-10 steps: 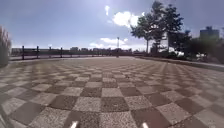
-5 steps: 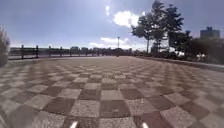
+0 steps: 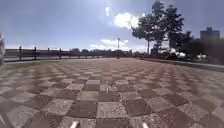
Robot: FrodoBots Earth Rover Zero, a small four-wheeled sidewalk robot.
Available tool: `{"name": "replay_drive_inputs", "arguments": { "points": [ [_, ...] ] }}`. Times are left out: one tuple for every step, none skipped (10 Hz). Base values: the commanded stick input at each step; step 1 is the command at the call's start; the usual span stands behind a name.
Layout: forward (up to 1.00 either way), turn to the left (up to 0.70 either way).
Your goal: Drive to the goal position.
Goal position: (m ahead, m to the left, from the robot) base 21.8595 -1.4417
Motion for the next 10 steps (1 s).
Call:
{"name": "replay_drive_inputs", "arguments": {
  "points": [
    [1.00,0.00],
    [1.00,0.00],
    [1.00,0.00],
    [1.00,0.00],
    [1.00,0.00],
    [1.00,0.00],
    [1.00,0.00],
    [1.00,0.00],
    [1.00,0.00],
    [1.00,0.00]
  ]
}}
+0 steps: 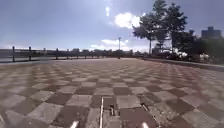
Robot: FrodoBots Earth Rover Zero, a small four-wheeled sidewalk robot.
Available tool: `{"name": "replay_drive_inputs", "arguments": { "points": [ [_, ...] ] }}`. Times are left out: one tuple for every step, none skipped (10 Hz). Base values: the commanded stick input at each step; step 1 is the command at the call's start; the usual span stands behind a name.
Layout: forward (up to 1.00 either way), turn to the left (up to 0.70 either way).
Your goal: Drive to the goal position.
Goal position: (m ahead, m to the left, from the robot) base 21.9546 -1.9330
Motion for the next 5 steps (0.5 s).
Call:
{"name": "replay_drive_inputs", "arguments": {
  "points": [
    [1.00,0.00],
    [1.00,0.00],
    [1.00,0.00],
    [1.00,0.00],
    [1.00,0.00]
  ]
}}
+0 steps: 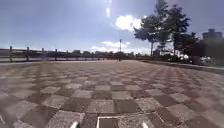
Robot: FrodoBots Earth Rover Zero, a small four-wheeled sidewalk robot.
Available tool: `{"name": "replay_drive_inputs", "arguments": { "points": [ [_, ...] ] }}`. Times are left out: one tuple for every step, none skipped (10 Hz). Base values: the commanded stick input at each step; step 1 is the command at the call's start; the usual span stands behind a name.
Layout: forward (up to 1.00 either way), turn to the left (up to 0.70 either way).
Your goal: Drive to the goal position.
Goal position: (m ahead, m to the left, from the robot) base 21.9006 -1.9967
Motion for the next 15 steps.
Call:
{"name": "replay_drive_inputs", "arguments": {
  "points": [
    [1.00,0.00],
    [1.00,0.00],
    [1.00,0.00],
    [1.00,0.00],
    [1.00,0.00],
    [1.00,0.00],
    [1.00,0.00],
    [1.00,0.00],
    [1.00,0.00],
    [1.00,0.00],
    [1.00,0.00],
    [1.00,0.00],
    [1.00,-0.40],
    [1.00,-0.40],
    [1.00,-0.40]
  ]
}}
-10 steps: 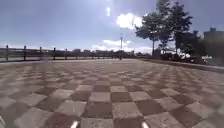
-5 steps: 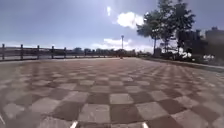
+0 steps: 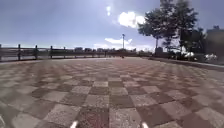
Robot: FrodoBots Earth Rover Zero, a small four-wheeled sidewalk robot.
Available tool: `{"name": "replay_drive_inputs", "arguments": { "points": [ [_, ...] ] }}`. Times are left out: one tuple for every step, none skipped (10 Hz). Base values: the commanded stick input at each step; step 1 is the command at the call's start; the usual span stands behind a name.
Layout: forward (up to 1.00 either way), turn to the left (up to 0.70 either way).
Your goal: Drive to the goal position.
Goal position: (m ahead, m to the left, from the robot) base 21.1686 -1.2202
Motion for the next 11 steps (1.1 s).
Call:
{"name": "replay_drive_inputs", "arguments": {
  "points": [
    [1.00,-0.35],
    [1.00,-0.02],
    [1.00,0.00],
    [1.00,0.00],
    [1.00,0.00],
    [1.00,0.00],
    [1.00,0.00],
    [1.00,0.00],
    [1.00,0.00],
    [1.00,0.00],
    [1.00,0.00]
  ]
}}
